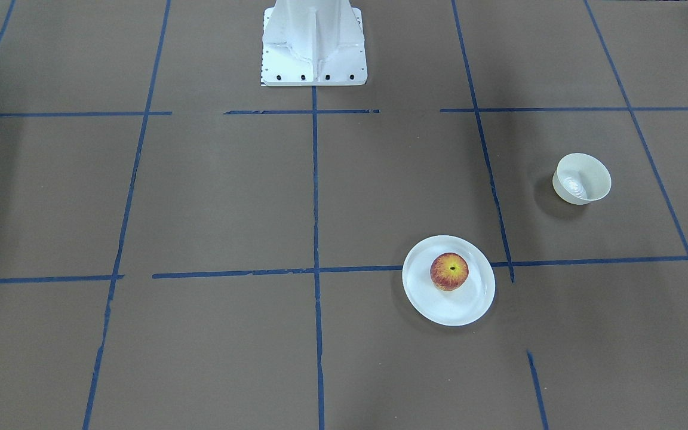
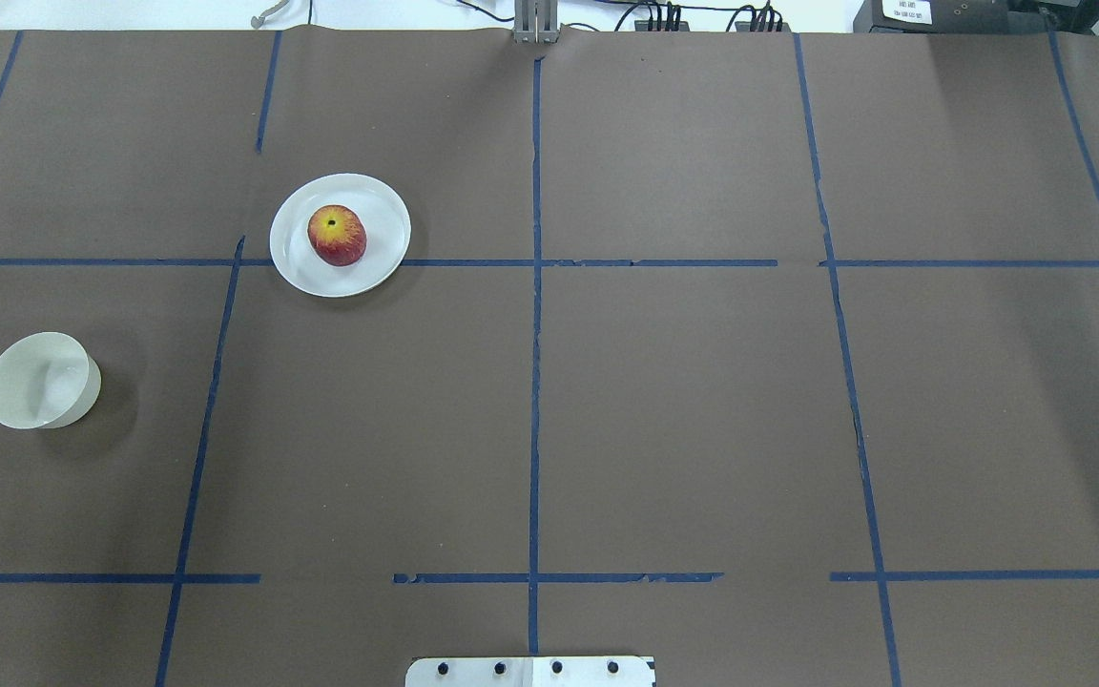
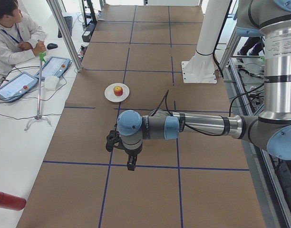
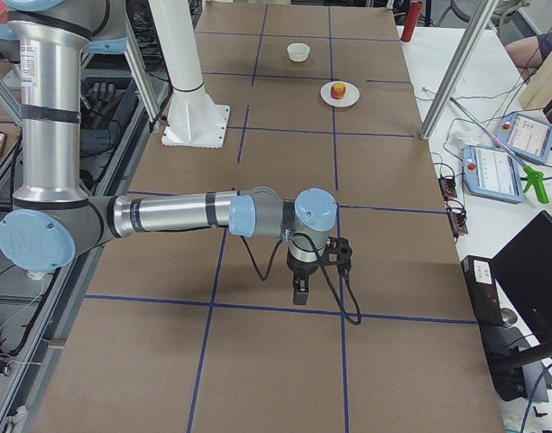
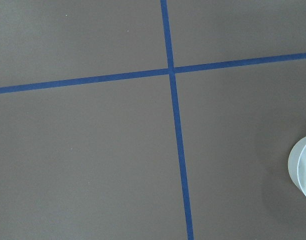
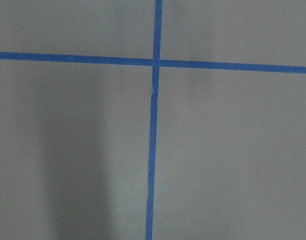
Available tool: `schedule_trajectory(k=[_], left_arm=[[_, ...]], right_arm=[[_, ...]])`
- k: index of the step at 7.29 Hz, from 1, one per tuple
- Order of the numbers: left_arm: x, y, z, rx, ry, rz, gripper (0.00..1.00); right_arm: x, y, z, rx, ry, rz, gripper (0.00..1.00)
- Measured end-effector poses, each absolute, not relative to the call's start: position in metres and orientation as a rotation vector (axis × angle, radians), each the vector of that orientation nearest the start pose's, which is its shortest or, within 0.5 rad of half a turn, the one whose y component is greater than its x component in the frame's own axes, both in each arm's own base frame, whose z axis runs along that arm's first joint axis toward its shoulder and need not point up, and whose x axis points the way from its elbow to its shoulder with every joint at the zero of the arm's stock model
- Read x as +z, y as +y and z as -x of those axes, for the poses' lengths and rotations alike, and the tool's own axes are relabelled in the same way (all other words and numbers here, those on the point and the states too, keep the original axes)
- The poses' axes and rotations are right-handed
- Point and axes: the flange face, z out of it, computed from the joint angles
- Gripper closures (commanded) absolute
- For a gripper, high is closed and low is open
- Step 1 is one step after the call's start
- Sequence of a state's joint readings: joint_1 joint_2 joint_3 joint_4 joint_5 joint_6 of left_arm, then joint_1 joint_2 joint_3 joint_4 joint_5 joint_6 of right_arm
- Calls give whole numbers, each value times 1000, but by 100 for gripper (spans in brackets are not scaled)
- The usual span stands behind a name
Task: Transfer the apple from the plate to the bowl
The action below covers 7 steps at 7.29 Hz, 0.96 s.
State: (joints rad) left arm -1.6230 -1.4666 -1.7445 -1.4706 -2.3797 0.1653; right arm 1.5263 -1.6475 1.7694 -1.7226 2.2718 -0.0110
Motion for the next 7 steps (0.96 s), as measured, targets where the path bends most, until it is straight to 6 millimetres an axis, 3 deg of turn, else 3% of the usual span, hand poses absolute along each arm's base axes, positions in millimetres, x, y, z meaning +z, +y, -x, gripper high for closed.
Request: schedule_trajectory(k=[5,7], left_arm=[[627,-437,85,96,797,-64,0],[615,-442,77,101,799,-89,0]], right_arm=[[618,-457,-49,-43,-700,41,0],[618,-457,-49,-43,-700,41,0]])
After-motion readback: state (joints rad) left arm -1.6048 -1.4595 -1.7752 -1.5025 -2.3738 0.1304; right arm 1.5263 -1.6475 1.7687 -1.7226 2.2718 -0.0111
